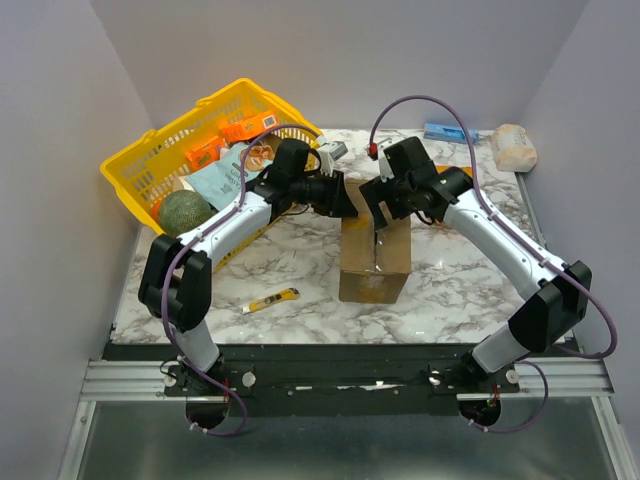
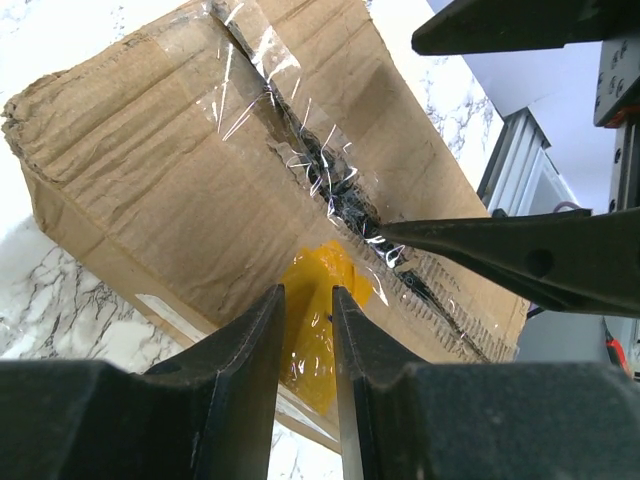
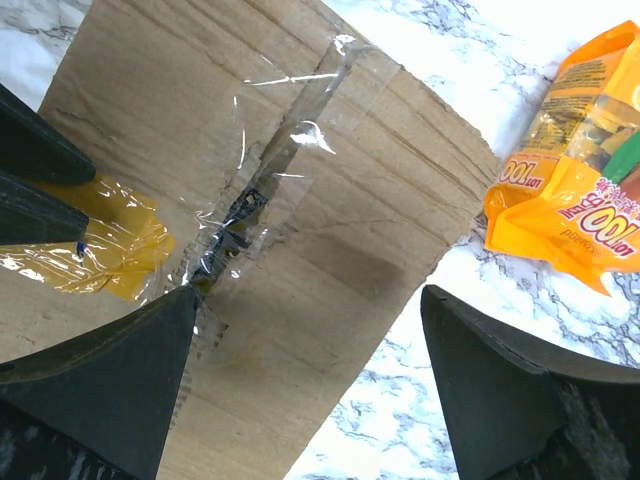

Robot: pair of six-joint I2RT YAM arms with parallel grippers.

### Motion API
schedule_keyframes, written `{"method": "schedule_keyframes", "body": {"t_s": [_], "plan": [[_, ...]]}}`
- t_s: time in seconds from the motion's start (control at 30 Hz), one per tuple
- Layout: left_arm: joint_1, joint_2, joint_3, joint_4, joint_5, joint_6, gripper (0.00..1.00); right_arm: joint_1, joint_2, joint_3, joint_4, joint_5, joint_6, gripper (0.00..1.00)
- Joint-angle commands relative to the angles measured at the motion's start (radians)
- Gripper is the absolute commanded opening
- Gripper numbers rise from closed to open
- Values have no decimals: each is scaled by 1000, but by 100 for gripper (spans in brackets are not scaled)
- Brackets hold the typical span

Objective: Unpack the express box

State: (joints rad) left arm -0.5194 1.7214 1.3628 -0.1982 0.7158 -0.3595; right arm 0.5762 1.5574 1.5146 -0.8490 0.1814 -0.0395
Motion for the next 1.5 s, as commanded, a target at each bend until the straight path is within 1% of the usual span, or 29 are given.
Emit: {"method": "schedule_keyframes", "body": {"t_s": [0.0,0.07,0.27,0.37,0.57,0.7,0.8,0.93,1.1,1.23,1.4,1.47], "plan": [[-5,49,-31,-78,-36,24,35,-4,-2,7,-18,10,-13,100],[-5,50,-33,-76,-39,21,35,-3,18,2,-12,-11,-10,100],[-5,46,-44,-70,-49,16,35,-4,98,10,-8,-13,20,100],[-7,41,-51,-69,-55,17,36,-1,125,12,-9,-46,32,100],[-7,35,-57,-81,-84,25,36,8,156,7,-19,33,23,100],[-7,43,-54,-81,-87,25,36,13,148,-24,-16,41,9,100],[-7,52,-44,-96,-104,28,35,28,147,-47,-10,93,-48,100],[-7,50,-47,-113,-127,37,34,24,139,-42,-28,182,-210,100],[-7,50,-51,-124,-148,44,33,-9,93,-1,-41,227,-275,100],[-7,50,-57,-126,-145,44,32,-15,67,24,-38,273,-371,100],[-8,50,-68,-124,-147,45,32,-19,33,44,-30,300,-408,100],[-11,49,-70,-125,-148,48,32,-21,30,76,-39,303,-418,100]]}}
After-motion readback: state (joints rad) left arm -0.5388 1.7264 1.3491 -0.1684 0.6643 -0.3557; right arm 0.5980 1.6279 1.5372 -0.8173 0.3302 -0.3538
